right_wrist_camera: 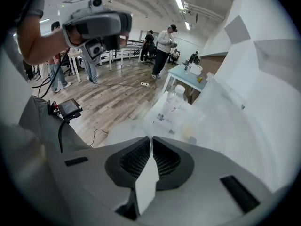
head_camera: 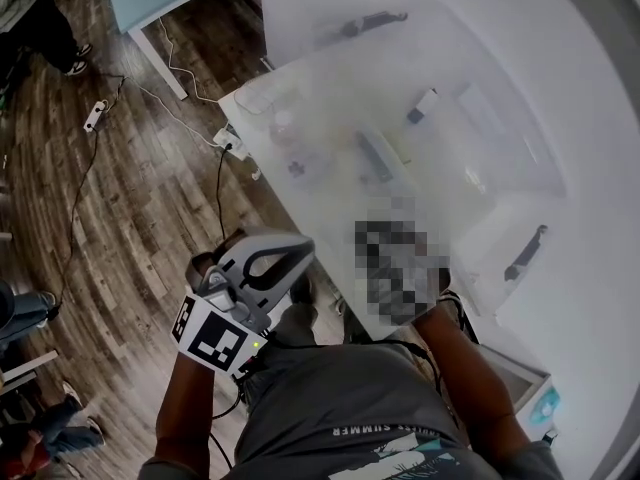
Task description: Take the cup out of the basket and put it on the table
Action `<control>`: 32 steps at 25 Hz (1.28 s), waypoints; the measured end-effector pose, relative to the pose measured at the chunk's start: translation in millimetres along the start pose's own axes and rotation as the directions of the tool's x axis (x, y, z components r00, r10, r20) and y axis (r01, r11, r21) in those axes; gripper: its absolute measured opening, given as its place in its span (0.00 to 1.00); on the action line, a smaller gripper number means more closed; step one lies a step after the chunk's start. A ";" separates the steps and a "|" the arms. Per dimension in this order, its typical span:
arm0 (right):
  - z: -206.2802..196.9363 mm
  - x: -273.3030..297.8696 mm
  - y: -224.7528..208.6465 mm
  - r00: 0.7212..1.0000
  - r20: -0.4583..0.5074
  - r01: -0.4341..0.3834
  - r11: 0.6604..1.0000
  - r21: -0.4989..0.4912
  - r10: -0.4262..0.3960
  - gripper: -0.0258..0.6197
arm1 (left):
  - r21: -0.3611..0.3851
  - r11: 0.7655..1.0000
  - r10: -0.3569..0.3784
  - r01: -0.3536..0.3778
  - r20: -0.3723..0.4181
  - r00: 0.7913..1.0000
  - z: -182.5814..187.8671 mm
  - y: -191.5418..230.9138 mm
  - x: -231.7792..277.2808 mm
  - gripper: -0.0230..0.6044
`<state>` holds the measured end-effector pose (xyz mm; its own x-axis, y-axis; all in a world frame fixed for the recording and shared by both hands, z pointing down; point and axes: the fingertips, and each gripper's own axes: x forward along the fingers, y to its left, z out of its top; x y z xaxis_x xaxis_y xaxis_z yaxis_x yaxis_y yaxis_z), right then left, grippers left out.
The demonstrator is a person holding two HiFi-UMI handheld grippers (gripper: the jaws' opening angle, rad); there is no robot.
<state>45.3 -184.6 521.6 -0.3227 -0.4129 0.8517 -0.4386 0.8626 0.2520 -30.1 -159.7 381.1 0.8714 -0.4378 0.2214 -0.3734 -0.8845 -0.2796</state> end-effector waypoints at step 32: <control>-80.2 102.6 -5.9 0.928 -0.322 -0.117 0.969 0.218 0.185 0.09 | -0.027 0.999 0.017 -0.017 -0.026 1.000 -11.9 -12.9 -15.4 0.06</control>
<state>82.0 -208.6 644.3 -0.1103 -0.1298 0.9854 -0.5697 0.8207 0.0444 -42.5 -143.5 392.4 0.8566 -0.4564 0.2407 -0.3970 -0.8809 -0.2576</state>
